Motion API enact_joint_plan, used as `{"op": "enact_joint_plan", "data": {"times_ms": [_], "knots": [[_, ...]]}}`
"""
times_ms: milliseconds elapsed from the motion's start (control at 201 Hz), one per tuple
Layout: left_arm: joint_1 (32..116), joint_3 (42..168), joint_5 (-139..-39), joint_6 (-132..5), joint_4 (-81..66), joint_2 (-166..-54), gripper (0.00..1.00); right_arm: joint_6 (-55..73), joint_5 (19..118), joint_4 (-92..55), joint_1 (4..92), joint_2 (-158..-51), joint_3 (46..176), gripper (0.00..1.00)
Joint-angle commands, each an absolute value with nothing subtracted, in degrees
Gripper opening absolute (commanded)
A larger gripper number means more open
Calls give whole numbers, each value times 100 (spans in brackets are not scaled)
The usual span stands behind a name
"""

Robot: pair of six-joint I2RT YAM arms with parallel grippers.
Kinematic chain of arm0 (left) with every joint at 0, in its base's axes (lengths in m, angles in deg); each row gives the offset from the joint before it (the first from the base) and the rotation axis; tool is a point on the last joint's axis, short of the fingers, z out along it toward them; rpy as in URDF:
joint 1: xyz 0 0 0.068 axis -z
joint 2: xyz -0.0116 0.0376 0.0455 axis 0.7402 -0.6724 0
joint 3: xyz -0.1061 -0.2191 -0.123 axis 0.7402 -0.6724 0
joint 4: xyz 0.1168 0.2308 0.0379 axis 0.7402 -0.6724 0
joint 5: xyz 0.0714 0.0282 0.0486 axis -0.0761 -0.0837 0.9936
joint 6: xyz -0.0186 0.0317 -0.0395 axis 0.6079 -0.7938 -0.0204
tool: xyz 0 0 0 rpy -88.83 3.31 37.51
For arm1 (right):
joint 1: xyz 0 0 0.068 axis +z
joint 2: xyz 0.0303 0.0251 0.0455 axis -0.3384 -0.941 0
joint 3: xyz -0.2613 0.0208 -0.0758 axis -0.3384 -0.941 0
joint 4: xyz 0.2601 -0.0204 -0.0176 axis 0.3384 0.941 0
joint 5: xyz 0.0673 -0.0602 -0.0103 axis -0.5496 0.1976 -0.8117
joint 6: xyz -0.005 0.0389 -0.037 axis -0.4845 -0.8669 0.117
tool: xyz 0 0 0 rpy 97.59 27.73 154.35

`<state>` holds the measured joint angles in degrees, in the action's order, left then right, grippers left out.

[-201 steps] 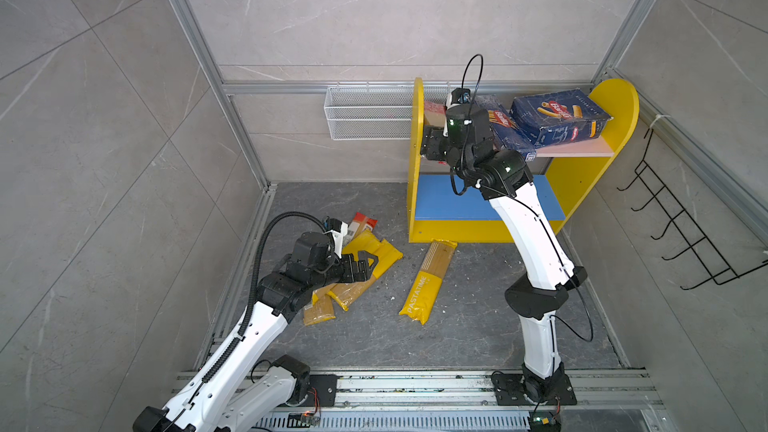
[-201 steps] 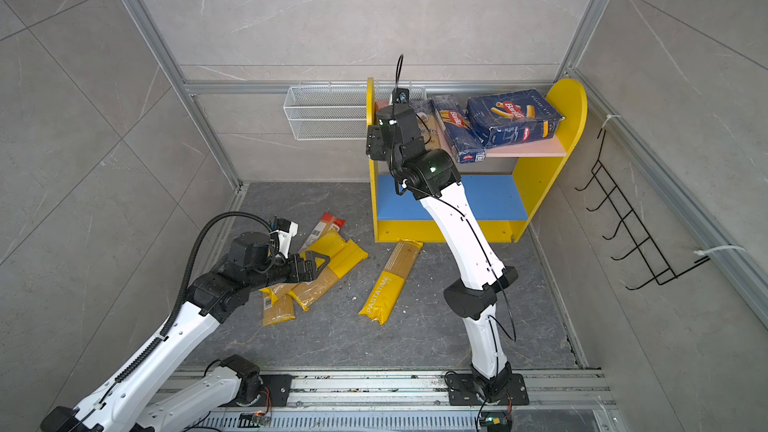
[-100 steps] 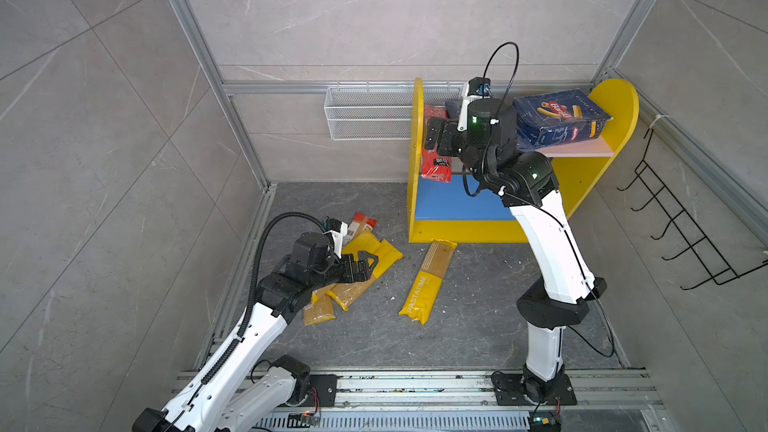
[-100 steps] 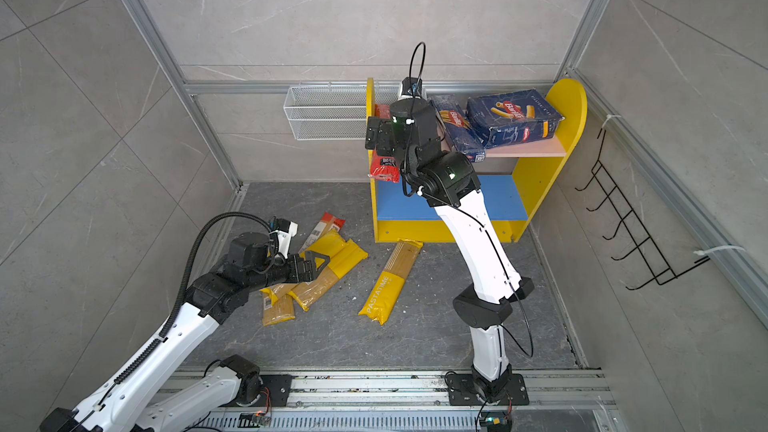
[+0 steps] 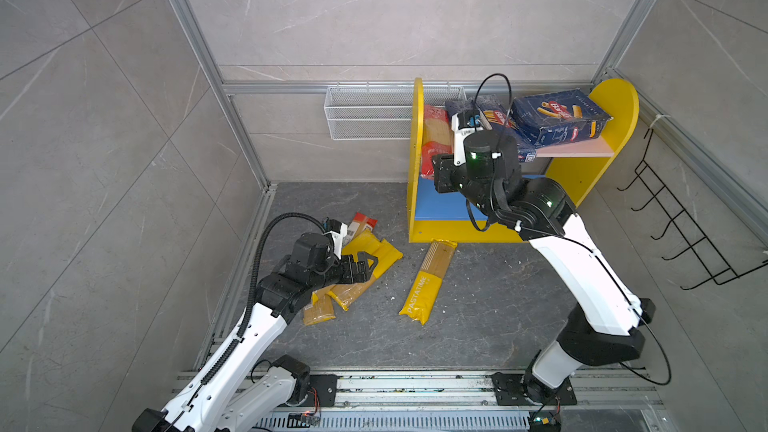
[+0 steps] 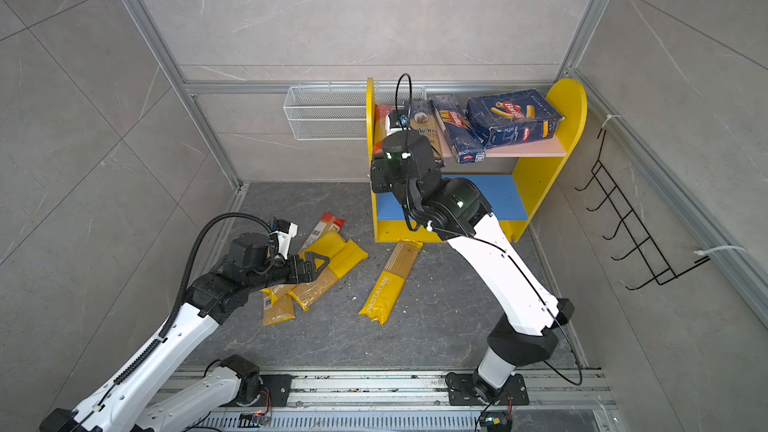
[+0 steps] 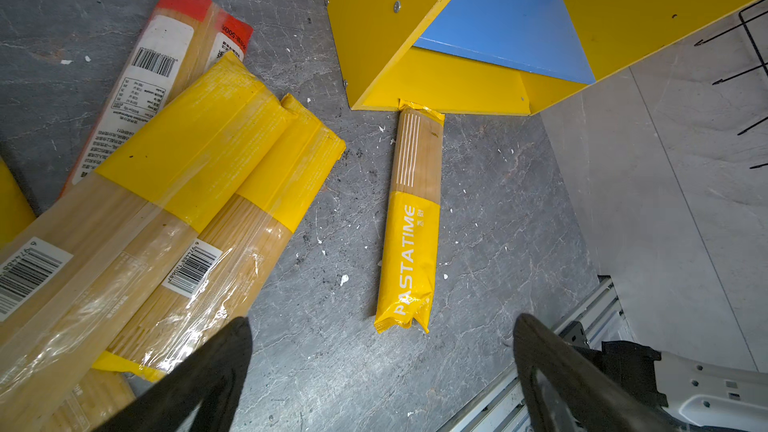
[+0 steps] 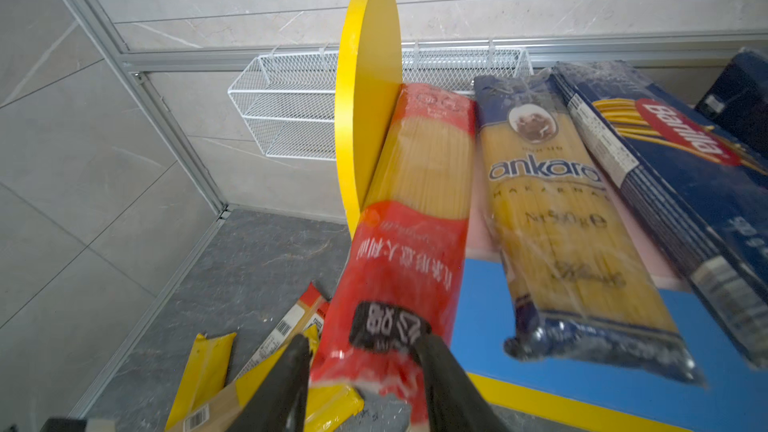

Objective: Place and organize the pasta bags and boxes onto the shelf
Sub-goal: 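Lower the red bag upright against the shelf's yellow side panel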

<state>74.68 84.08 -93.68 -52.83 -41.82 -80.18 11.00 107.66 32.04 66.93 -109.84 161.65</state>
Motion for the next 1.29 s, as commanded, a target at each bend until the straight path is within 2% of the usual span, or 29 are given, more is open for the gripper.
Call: {"op": "enact_joint_plan", "data": {"times_ms": [0,548,1140,1284], "knots": [[7424,8556,-9396,-5316,-4211,-7864,100,926,10912,2919,6713,-10506,15628,47],[7429,8591,-9233,-5418,-4271,-8031,100,798,10532,2934,6706,-10989,15578,44],[7333,8685,-9185,-5481,-4201,-8353,100,980,9913,2959,5806,-11950,16593,46],[7314,8730,-9196,-5499,-4200,-8411,100,1053,9691,3103,5784,-12141,17006,51]]}}
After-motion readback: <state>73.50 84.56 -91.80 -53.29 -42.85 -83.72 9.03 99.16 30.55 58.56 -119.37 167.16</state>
